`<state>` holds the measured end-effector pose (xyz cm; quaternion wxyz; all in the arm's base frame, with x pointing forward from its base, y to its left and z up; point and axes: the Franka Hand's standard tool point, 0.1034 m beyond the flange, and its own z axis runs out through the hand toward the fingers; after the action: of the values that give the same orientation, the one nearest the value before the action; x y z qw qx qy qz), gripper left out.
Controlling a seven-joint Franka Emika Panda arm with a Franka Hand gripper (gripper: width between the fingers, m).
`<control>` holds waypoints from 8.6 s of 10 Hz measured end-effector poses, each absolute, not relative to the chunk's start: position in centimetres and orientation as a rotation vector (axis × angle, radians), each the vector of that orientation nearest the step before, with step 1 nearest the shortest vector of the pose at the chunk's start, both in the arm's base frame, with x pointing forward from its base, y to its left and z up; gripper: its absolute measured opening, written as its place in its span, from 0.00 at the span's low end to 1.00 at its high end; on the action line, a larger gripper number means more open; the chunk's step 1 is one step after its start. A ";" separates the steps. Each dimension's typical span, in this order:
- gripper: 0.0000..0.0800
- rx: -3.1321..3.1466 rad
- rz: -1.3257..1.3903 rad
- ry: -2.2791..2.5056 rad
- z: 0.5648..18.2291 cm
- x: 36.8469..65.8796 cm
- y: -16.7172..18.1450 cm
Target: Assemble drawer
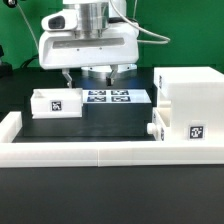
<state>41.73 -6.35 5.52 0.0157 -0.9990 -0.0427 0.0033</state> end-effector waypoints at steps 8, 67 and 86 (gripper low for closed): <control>0.81 -3.114 0.006 -0.258 3.2 39.2 -9.4; 0.05 -2.160 0.085 -2.268 6.5 52.4 -3.0; 0.05 -2.227 0.014 -2.229 5.5 53.3 -0.9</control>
Offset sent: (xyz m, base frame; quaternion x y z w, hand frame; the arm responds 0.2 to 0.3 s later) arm 0.0000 0.0000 0.0000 0.0000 0.0000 0.0000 1.0000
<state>53.27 -0.91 5.47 -0.0048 -0.7067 -0.7075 0.0043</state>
